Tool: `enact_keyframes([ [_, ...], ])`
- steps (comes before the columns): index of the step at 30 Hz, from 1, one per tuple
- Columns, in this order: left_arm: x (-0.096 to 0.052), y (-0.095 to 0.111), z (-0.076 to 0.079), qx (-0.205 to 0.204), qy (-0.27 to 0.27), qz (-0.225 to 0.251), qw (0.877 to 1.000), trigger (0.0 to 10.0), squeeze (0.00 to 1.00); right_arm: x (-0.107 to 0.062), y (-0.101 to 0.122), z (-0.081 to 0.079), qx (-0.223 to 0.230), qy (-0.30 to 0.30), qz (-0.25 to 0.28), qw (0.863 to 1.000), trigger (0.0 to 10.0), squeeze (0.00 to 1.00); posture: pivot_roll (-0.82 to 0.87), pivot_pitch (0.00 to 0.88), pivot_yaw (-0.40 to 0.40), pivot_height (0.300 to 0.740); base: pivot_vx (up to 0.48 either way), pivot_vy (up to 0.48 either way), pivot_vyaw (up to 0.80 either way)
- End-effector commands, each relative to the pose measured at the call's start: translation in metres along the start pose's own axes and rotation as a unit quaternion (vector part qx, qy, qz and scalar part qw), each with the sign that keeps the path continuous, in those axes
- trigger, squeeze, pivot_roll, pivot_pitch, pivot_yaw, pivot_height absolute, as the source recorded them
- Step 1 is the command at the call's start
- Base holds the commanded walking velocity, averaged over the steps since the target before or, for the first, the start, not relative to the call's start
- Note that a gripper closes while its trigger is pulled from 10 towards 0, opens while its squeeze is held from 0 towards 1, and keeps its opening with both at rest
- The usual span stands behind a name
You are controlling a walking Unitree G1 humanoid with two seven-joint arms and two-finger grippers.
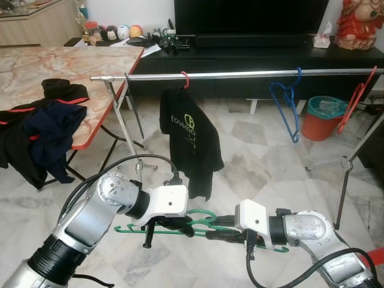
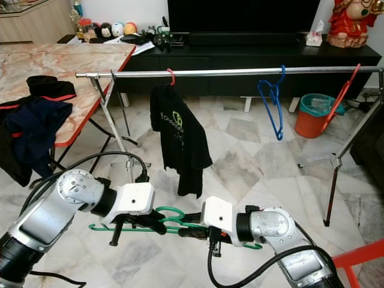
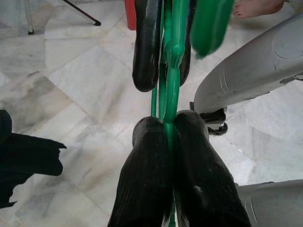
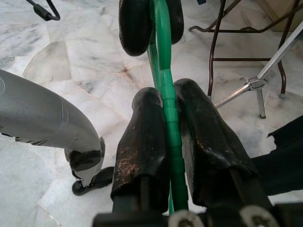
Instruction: Hang hanger
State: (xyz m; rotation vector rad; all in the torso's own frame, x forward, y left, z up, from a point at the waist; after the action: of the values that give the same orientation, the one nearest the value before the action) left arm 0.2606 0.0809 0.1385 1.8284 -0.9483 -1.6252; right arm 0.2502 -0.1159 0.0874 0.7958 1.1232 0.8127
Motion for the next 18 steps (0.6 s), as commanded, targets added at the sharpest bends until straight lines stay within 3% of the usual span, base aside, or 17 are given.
enact_keyframes([
  [1, -0.0009, 0.0053, -0.0021, 0.011, 0.001, 0.005, 1.000, 10.0, 0.00, -0.0002, -0.0017, -0.0013, 0.008, 0.001, 0.000, 1.000, 0.0, 0.00, -0.20, 0.000, 0.033, 0.740, 0.000, 0.000, 0.00],
  [17, -0.0006, 0.0052, -0.0044, 0.015, 0.006, 0.005, 1.000, 10.0, 0.00, -0.0013, -0.0038, -0.0008, 0.008, 0.000, -0.008, 1.000, 0.0, 0.00, -0.21, 0.000, 0.032, 0.740, 0.000, 0.000, 0.00],
  [18, -0.0006, 0.0046, -0.0042, 0.015, 0.005, 0.006, 1.000, 10.0, 0.04, -0.0012, -0.0044, -0.0010, 0.008, 0.000, -0.009, 1.000, 0.0, 0.00, -0.21, 0.000, 0.033, 0.740, 0.000, 0.000, 0.00],
])
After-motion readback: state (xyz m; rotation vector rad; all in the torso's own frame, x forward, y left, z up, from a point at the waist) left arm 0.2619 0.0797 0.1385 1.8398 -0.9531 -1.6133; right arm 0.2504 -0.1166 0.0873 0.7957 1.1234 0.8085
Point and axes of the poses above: a point about 5 cm out from each wrist's last joint towards the gripper, its own x axis pointing out of the wrist towards the gripper, its own y axis along the axis of the wrist's last joint, z = x × y, the point moved 3 cm from there along x, pointing out of the wrist towards the gripper, and after that the axes turned 6 degrees about -x, right-handed, at the moved point
